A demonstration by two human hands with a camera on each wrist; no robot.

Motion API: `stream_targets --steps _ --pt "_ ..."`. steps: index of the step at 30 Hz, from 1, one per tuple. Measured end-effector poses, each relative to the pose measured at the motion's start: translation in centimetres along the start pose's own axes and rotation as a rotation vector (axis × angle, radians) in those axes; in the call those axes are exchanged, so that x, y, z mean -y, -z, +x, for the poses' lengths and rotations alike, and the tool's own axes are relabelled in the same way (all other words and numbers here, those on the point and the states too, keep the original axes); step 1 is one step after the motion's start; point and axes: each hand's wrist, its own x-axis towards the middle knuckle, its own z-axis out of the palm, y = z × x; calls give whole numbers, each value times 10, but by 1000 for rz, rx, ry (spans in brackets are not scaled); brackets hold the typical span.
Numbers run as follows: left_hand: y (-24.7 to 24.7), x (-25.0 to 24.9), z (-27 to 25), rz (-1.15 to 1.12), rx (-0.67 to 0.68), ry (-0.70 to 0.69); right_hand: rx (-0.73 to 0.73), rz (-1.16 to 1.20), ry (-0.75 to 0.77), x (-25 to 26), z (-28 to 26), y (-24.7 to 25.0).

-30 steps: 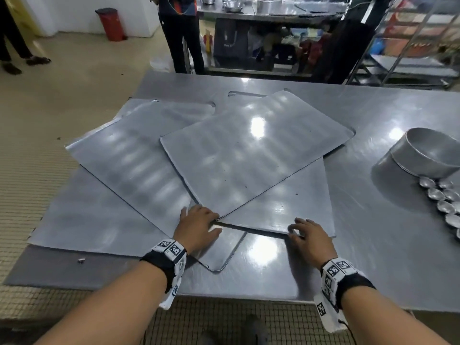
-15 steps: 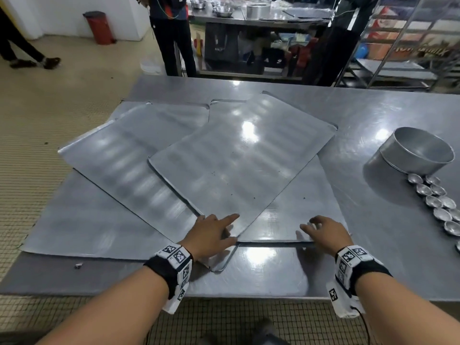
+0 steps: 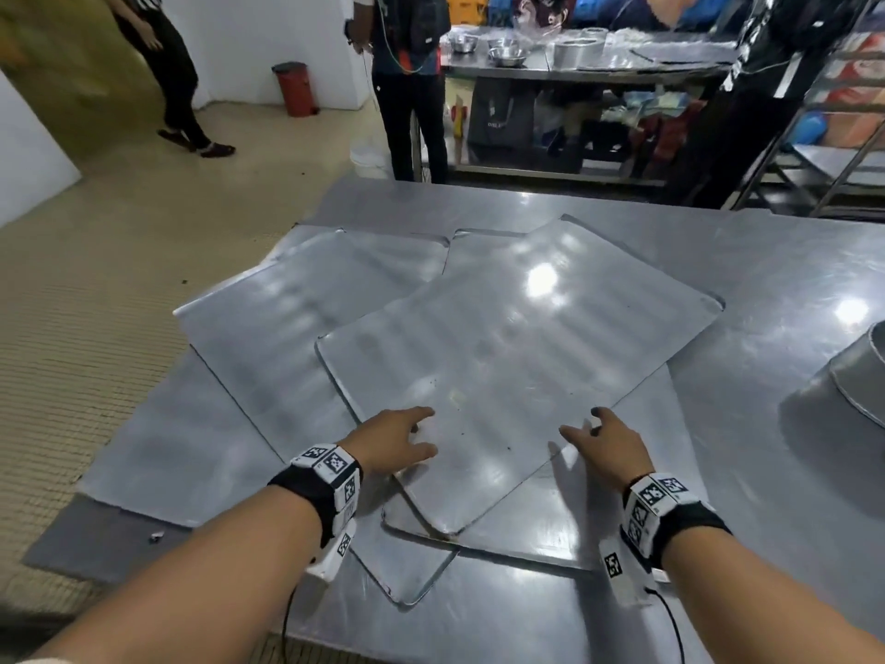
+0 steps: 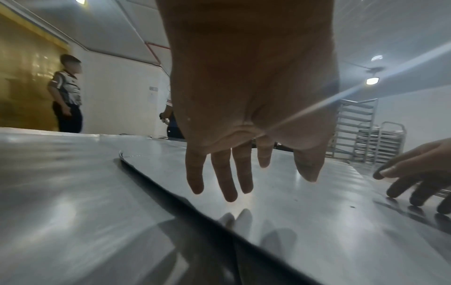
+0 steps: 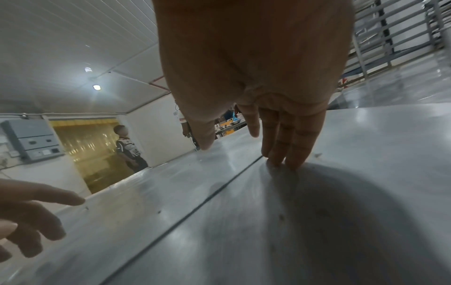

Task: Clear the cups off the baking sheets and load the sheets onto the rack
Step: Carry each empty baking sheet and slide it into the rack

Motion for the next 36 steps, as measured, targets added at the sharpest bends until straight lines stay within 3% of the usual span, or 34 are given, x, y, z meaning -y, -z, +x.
stream_targets --steps 8,13,30,36 --pt "46 -22 63 -4 -50 175 -5 29 -76 2 74 18" --pt "63 -9 96 -5 -95 214 -50 -38 -128 2 98 16" --pt "113 62 240 225 -127 176 -228 -28 -324 19 81 -11" --pt "122 60 257 251 -188 222 -275 88 -417 28 77 -20"
